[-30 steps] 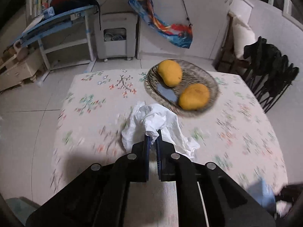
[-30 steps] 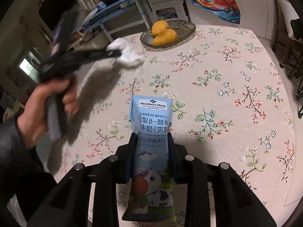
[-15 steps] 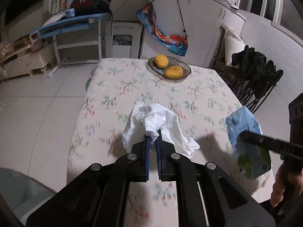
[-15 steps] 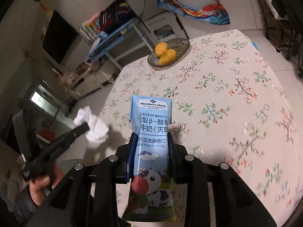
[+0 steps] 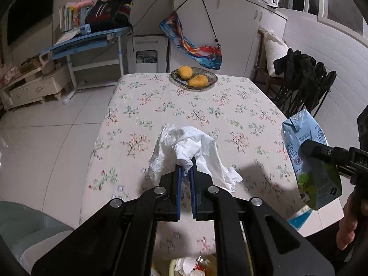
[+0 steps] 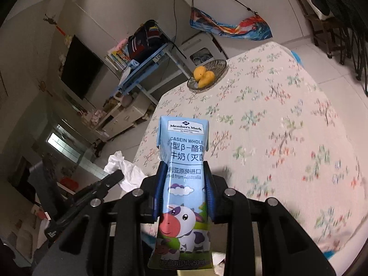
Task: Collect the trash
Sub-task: 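Carry the carton and tissue over the yellow basin with both tools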
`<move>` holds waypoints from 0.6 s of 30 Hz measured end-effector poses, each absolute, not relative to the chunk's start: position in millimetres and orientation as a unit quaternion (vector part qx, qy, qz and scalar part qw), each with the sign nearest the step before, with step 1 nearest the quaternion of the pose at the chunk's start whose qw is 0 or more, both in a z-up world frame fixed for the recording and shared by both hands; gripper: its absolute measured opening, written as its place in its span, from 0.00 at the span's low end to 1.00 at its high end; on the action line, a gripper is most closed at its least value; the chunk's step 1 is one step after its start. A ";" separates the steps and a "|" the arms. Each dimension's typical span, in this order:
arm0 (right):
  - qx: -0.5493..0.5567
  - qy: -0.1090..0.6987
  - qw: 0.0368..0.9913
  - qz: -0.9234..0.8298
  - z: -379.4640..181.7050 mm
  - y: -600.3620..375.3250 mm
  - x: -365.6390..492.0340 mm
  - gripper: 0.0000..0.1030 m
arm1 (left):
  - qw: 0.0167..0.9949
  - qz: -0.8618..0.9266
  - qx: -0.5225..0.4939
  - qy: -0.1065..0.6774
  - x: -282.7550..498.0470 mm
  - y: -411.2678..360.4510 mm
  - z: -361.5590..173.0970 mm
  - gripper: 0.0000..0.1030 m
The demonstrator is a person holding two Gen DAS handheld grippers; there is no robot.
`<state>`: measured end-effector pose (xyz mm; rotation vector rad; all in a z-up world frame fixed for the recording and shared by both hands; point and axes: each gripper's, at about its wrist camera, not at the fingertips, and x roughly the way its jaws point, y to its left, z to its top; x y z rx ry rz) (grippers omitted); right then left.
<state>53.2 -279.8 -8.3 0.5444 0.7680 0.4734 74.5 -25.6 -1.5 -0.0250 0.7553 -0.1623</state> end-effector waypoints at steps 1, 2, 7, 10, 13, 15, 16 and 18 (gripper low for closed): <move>0.263 0.366 0.863 0.228 -9.8 -279.9 48.6 0.30 | 0.926 -0.079 -0.011 0.368 70.0 -26.7 -1.5 0.07; 0.264 0.366 0.862 0.230 -10.3 -279.0 45.9 0.30 | 0.927 -0.079 -0.010 0.367 66.6 -27.4 -1.8 0.07; 0.265 0.362 0.862 0.238 -12.9 -274.8 31.6 0.30 | 0.930 -0.080 0.004 0.358 49.6 -34.5 -2.1 0.07; 0.272 0.360 0.860 0.238 -15.5 -275.9 24.7 0.30 | 0.932 -0.078 0.009 0.354 41.0 -35.6 -1.9 0.07; 0.278 0.362 0.857 0.240 -19.1 -275.4 19.5 0.30 | 0.933 -0.076 0.011 0.352 35.6 -36.2 -1.0 0.07; 0.279 0.364 0.855 0.242 -21.9 -274.1 16.7 0.30 | 0.933 -0.075 0.011 0.352 31.0 -36.3 -1.1 0.07; 0.279 0.365 0.855 0.243 -23.0 -272.9 15.7 0.30 | 0.933 -0.075 0.011 0.352 28.8 -36.7 -1.3 0.07; 0.278 0.366 0.853 0.245 -24.6 -270.2 11.2 0.30 | 0.932 -0.076 0.012 0.353 27.2 -36.9 -1.9 0.07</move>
